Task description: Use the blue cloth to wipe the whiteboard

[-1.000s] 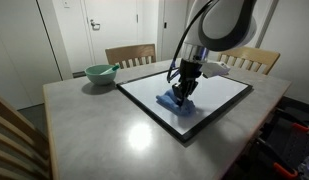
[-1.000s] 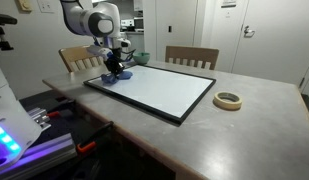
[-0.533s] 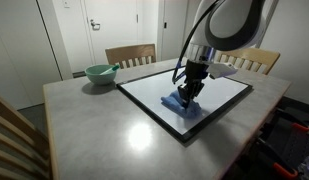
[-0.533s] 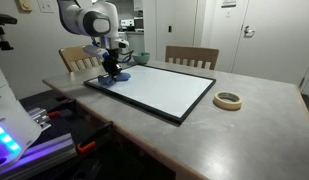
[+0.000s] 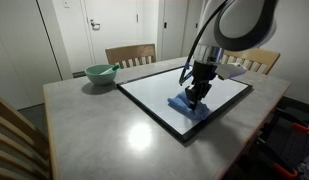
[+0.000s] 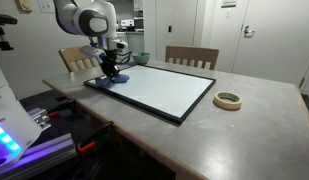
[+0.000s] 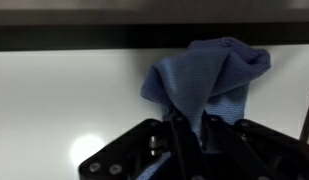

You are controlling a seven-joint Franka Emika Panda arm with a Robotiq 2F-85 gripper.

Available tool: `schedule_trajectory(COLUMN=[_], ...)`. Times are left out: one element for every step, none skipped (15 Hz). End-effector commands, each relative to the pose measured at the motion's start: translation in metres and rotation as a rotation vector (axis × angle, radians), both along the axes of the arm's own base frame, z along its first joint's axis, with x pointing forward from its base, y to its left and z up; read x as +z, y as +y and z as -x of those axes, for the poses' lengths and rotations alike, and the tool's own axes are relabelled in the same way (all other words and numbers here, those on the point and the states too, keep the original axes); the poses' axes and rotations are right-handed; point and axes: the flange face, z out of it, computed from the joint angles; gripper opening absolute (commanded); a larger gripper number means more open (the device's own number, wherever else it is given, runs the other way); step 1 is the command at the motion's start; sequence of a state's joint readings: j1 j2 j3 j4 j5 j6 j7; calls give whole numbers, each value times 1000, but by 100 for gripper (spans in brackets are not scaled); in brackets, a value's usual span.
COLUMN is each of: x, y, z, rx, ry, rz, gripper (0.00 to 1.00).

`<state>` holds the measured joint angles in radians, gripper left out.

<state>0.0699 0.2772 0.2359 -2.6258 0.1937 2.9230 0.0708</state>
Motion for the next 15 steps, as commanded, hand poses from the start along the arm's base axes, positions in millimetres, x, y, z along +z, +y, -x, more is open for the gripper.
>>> schedule_trajectory(x=[-34,-35,-35,-34,-34,-34,-34,-34,-34,-35,-35,-35,-35,-35,-34], y=[-20,-22,-25,-28,-31,-34,-37,-39,-42,-44,-46,-49,-52,-56,-60], z=[32,33,33,34,35,35,36,36,36,37,37,37,38,38,39], rx=[6,7,8,8,7,6,4,3,3,5,6,7,7,7,7], ry=[105,106,107,108,108,108,108,109,111,113,114,114,114,115,116], rz=[13,13,15,17,19,21,22,23,23,22,21,22,23,25,27], gripper=[3,3,3,3,3,3,3,3,3,3,3,3,3,3,3])
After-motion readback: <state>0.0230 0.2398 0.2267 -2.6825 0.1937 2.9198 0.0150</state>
